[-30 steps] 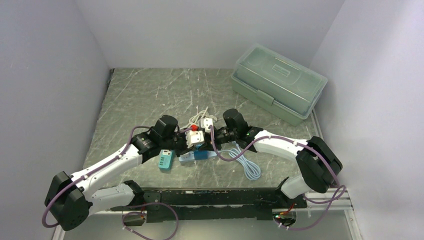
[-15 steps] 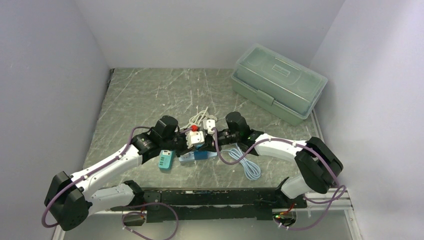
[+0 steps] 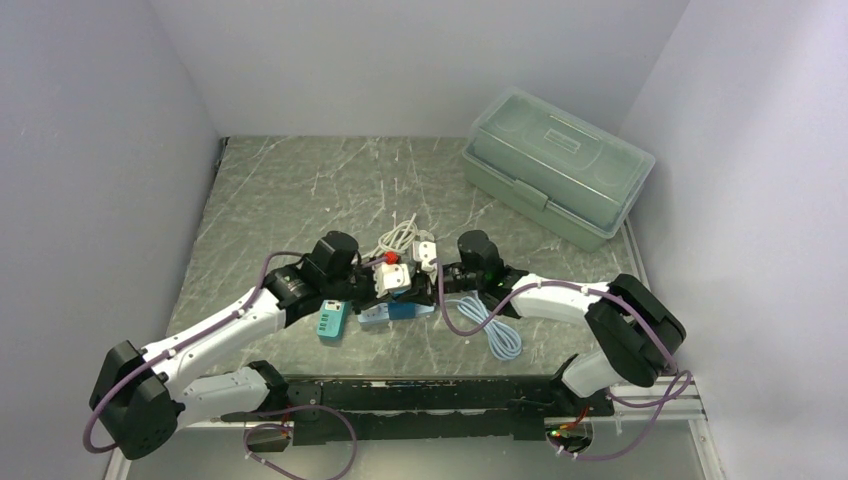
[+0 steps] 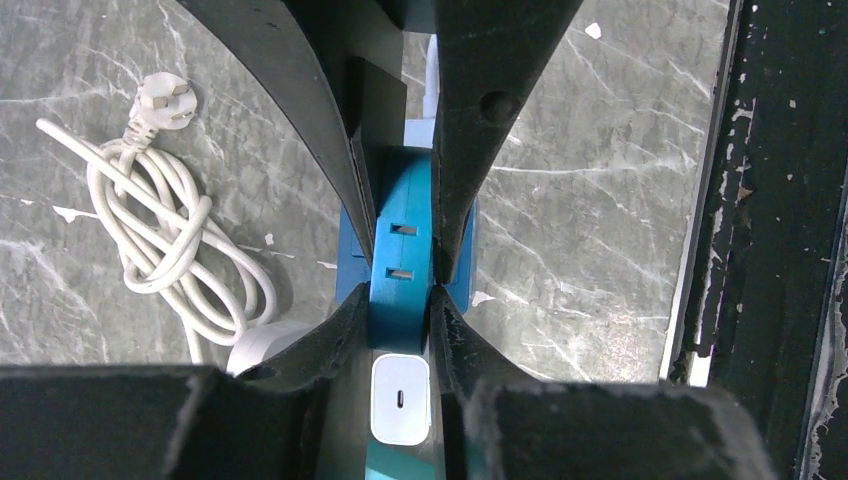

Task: Insert the plug
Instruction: Insert the plug into the socket.

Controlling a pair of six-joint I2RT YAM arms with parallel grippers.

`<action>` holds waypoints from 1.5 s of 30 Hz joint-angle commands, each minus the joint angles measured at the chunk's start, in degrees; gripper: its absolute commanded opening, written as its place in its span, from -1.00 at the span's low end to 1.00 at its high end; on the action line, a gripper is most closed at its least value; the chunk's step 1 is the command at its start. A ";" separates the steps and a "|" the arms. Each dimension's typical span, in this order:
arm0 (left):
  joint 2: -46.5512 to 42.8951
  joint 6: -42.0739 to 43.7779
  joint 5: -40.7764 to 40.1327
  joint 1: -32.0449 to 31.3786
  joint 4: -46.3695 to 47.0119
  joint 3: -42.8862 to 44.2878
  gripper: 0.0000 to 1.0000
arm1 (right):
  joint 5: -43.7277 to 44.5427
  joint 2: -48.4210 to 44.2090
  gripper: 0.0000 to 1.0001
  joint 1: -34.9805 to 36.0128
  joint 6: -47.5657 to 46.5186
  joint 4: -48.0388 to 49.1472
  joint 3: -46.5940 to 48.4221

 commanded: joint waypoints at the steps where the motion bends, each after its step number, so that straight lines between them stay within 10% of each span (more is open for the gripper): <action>1: 6.36 2.06 1.38 -2.98 -0.89 -2.21 -1.00 | 5.56 5.31 -1.00 1.85 3.13 -9.77 -3.91; 29: 8.05 1.32 1.19 -4.57 0.96 -3.87 -0.97 | 9.14 8.10 -1.00 3.91 9.83 -2.70 -8.37; 38: 5.91 -1.36 -2.04 -4.55 -1.12 -0.77 0.07 | 6.48 2.14 -1.00 0.92 9.90 -2.89 -6.78; 41: 5.24 -3.20 -2.01 -4.51 -0.66 -0.45 0.91 | 5.14 2.94 -1.00 0.78 9.70 -3.11 -5.94; 45: 4.69 -2.84 -2.59 -4.57 0.89 -1.69 0.99 | 4.49 4.58 -1.00 0.78 7.77 -6.45 -3.35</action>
